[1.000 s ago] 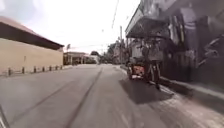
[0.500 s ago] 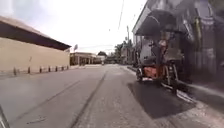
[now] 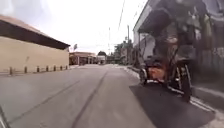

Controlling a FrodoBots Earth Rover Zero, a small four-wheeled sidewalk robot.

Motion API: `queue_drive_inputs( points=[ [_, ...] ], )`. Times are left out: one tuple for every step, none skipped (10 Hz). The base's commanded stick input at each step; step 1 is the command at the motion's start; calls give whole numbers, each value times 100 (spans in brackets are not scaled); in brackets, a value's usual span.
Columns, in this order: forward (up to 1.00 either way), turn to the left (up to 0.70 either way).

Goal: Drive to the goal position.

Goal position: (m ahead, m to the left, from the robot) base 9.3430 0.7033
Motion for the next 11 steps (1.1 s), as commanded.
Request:
queue_drive_inputs(
  points=[
    [70, 1],
    [70, 1],
    [70, 1],
    [70, 1],
    [70, 1],
    [70, 1],
    [70, 1],
    [70, 1],
    [70, 1],
    [70, 1],
    [70, 1]
  ],
)
